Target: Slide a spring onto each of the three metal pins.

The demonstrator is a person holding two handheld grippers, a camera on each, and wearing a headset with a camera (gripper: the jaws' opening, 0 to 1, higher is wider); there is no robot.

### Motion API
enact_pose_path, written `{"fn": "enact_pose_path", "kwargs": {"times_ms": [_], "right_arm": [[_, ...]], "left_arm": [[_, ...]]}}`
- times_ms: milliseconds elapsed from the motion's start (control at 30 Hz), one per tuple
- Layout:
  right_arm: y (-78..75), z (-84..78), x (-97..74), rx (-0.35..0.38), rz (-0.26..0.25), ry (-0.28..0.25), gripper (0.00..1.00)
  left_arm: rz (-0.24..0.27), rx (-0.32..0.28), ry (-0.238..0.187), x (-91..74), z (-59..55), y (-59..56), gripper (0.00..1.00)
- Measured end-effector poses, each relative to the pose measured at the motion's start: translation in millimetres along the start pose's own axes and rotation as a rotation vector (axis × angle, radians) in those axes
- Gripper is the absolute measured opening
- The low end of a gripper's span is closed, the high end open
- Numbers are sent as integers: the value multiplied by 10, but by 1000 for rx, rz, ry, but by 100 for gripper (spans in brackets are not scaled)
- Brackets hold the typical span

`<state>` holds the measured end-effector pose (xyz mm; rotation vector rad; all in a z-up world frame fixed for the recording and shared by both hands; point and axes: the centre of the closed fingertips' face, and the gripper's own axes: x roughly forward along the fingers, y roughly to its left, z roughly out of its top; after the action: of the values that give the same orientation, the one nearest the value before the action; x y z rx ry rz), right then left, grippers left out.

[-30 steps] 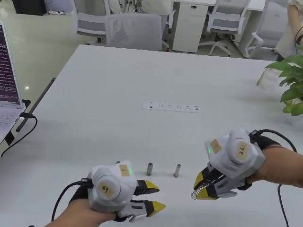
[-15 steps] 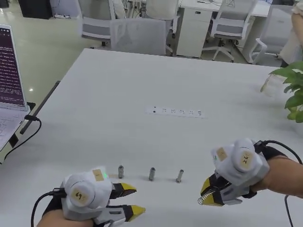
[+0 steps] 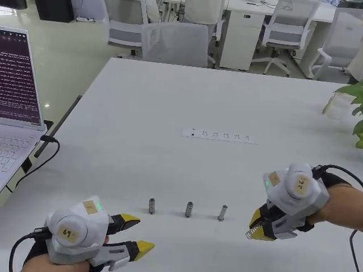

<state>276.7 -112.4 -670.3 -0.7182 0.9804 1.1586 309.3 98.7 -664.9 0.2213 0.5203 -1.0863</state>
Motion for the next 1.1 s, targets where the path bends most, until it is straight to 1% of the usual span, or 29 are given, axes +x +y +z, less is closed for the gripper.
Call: {"fn": "enact_pose_path", "kwargs": {"times_ms": [133, 200, 333, 500, 667, 800, 933, 1000, 1100], "right_arm": [[-52, -9, -1, 7, -4, 0, 8], [-108, -12, -1, 11, -8, -3, 8], [-176, -20, 7, 11, -15, 1, 8], [-271, -5, 22, 18, -21, -5, 8], [-349, 12, 45, 19, -25, -4, 8], [-418, 23, 66, 16, -29, -2, 8], [-529, 64, 103, 16, -40, -1, 8], [-608, 73, 127, 13, -60, 5, 8], [-678, 100, 156, 13, -65, 2, 8]], "left_arm": [[29, -23, -11, -71, -15, 37, 33], [52, -38, -16, -125, -42, 76, 34], [71, -46, -14, -176, -83, 118, 38], [92, -61, -16, -247, -117, 171, 38], [102, -68, -13, -282, -141, 175, 38], [108, -74, -16, -309, -134, 156, 38], [114, -79, -16, -323, -144, 160, 38], [116, -79, -16, -331, -149, 161, 38], [120, -82, -16, -343, -160, 167, 38]]}}
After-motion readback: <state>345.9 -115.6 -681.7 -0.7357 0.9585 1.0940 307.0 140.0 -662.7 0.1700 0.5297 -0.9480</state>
